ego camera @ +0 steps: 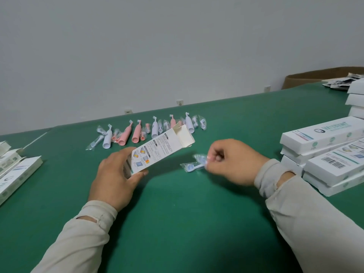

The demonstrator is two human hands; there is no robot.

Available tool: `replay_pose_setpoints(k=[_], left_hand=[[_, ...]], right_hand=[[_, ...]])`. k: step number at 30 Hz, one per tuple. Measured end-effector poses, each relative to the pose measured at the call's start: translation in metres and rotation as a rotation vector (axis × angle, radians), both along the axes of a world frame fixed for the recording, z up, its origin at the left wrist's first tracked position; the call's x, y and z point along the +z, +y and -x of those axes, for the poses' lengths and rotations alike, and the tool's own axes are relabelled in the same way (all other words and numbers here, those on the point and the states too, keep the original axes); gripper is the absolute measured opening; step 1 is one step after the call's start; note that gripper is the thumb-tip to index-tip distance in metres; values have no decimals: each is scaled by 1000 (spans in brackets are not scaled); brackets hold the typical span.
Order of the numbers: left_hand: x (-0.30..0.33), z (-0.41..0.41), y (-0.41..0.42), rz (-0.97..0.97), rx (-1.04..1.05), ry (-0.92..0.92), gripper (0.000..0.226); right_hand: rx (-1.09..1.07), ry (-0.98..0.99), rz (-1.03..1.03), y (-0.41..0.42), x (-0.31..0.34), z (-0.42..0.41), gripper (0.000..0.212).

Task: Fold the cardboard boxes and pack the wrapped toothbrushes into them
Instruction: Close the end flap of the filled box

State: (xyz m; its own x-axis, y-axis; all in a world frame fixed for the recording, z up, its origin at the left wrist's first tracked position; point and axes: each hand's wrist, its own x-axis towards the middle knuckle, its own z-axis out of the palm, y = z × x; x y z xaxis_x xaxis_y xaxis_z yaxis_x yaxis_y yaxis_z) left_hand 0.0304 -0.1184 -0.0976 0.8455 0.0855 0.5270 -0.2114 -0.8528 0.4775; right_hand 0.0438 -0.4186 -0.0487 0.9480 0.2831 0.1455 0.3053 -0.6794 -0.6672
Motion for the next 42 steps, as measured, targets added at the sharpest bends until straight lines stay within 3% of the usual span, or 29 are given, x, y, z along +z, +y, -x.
replay_pose_setpoints(k=[2, 4, 6, 12, 16, 21, 23, 28, 30, 31, 32, 34, 37, 40, 42], left_hand=[[0, 0, 0, -7, 5, 1, 56], [1, 0, 0, -15, -6, 7, 55], [1, 1, 0, -27, -31, 6, 56], [0, 3, -6, -43, -91, 0, 63], [1, 3, -9, -35, -111, 7, 62], [2, 6, -12, -39, -144, 7, 62], [3, 6, -14, -46, -164, 0, 63], [2, 6, -18, -41, -171, -17, 62], [2, 5, -15, -44, -157, -13, 59], [2, 3, -13, -43, -136, -12, 58], [3, 2, -11, -40, -104, -13, 57], [3, 0, -6, -32, -30, -25, 56], [0, 0, -3, -13, 41, -34, 57], [0, 0, -4, -16, 54, -28, 57], [0, 1, -5, -16, 47, -14, 56]], right_hand=[[72, 13, -441, 2, 2, 0, 23], [88, -38, -661, 8, 2, -1, 32], [59, -100, -801, 17, 1, 0, 26], [-224, -352, -887, 26, -5, 1, 25], [-288, -378, -880, 24, -6, 1, 25], [-380, -404, -640, 34, -12, 6, 21], [-366, -381, -649, 38, -14, 9, 18], [7, 30, -595, 53, -9, 16, 38], [68, 57, -567, 52, -10, 11, 52], [26, 27, -620, 47, -11, 7, 64], [-65, -20, -696, 40, -10, 3, 64], [-276, -193, -686, 23, -12, -7, 37], [-240, -229, -268, 11, -25, -18, 11], [-83, -184, 144, 25, -32, -18, 34], [-44, -150, 319, 37, -28, -14, 35]])
